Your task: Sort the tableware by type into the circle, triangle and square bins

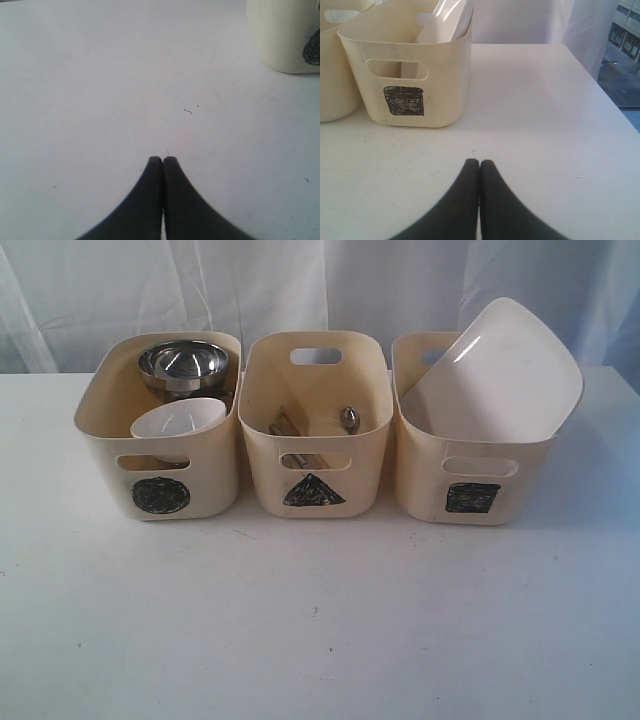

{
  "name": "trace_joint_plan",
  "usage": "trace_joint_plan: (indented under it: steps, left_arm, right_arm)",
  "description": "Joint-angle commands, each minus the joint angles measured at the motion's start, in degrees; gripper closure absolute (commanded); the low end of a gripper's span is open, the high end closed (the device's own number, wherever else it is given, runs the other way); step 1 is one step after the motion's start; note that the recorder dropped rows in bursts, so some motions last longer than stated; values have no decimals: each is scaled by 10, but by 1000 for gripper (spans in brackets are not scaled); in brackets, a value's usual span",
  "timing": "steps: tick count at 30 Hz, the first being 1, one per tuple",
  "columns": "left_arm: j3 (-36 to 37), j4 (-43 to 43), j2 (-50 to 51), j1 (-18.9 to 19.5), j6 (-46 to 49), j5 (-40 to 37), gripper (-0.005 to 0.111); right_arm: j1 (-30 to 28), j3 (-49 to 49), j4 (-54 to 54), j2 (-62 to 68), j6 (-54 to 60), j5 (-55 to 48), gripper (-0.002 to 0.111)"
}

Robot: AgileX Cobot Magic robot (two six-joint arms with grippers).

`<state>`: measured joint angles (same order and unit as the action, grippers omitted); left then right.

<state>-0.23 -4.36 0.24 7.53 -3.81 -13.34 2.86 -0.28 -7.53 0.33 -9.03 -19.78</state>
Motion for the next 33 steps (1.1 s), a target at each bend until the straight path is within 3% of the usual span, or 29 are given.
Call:
trace_joint_plan:
  steps: [1, 33]
  left_arm:
    - [2, 3, -2, -3, -2, 0, 107]
    - [2, 3, -2, -3, -2, 0, 107]
  right_arm:
    - [0, 3, 2, -3, -2, 3, 108]
    - [0, 3, 1, -3, -12, 3, 108]
